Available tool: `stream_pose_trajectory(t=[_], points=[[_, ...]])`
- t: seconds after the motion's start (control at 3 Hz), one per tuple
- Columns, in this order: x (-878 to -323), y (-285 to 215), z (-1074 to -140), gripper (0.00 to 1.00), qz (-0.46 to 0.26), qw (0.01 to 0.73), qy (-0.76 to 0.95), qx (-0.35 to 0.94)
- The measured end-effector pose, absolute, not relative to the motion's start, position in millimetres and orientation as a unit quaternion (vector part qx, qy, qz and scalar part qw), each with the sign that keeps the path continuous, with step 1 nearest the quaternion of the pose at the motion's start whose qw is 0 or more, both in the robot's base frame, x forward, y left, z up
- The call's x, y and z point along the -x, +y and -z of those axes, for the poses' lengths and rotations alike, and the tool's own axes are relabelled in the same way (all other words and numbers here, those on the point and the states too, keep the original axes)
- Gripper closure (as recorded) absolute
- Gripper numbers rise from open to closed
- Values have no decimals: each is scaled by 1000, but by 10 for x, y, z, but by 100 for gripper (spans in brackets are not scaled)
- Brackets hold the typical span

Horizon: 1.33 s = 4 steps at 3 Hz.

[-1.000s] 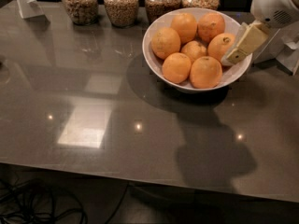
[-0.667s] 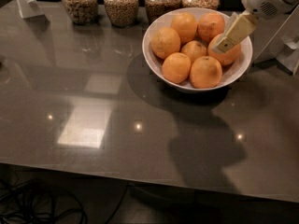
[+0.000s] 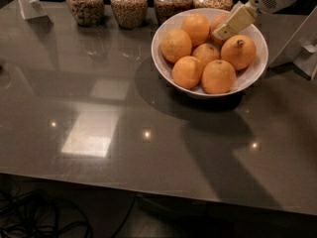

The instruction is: Pick orange from white bowl

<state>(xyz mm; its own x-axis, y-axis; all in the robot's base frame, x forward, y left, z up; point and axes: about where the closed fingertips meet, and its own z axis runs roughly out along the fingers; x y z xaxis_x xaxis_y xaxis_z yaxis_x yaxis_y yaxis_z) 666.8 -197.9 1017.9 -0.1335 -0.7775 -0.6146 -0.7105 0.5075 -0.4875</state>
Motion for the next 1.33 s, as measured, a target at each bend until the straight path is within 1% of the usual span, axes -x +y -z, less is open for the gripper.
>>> stream_pose_trajectory(t=[0.33, 0.67, 1.0, 1.33], points=[[-6840, -1988, -10090, 28, 14, 437, 764, 474], [-6957, -2012, -9966, 27, -6, 432, 777, 458], [-7025, -2031, -9853, 32, -18, 425, 787, 446], [-7088, -2032, -9780, 33, -13, 417, 793, 444]])
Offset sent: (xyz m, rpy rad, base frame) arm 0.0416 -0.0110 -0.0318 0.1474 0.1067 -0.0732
